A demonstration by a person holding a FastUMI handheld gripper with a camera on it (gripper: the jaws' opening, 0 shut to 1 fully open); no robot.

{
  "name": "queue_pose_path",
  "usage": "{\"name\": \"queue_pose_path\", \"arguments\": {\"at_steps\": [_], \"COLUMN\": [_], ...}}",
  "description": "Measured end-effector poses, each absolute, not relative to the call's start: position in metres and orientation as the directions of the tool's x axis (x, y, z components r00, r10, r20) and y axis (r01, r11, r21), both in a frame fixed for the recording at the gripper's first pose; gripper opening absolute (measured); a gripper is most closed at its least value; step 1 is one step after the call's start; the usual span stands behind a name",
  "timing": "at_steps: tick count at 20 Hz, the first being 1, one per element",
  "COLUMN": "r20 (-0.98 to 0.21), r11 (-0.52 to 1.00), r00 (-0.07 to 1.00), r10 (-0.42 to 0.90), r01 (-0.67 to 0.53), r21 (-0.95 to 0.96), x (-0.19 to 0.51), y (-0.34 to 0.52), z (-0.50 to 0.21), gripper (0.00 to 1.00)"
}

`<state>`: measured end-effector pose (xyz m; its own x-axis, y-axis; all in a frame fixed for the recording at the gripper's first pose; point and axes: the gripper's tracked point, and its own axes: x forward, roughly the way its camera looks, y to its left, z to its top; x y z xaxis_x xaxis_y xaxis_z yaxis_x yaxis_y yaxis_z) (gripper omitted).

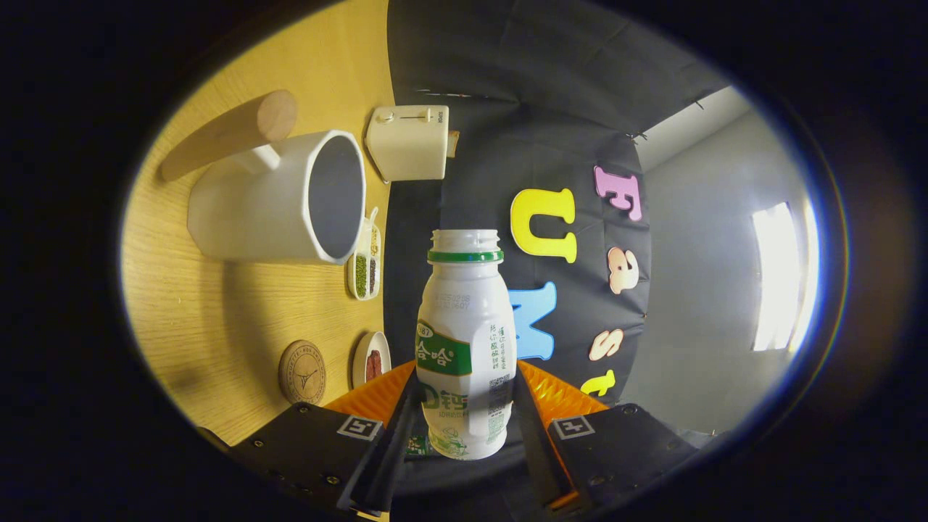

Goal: Take the bottle from table, then pour the juice into the cup, finally place the bottle on the coaster

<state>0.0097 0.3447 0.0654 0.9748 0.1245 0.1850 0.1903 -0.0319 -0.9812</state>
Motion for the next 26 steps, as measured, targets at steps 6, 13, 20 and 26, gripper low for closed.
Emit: {"name": "queue_pose_path", "arguments": {"at_steps": [6,13,20,26], "r20": [0.193,0.206,0.216,0.224], "r11": [-0.066,-0.109,-0.136,-0.148], "r00": [0.972,0.967,0.963,0.96], "r10": [0.135,0.15,0.162,0.17], "r01": [0.204,0.223,0.238,0.249], "r21": [-0.977,-0.969,-0.962,-0.957], "x": [0.0089,0.01,0.0103,0.011], "y": [0.346,0.3478,0.3486,0.3491], "z": [0.0675,0.0706,0.0722,0.0741], "gripper": [0.7,0.71,0.7,0.7]}}
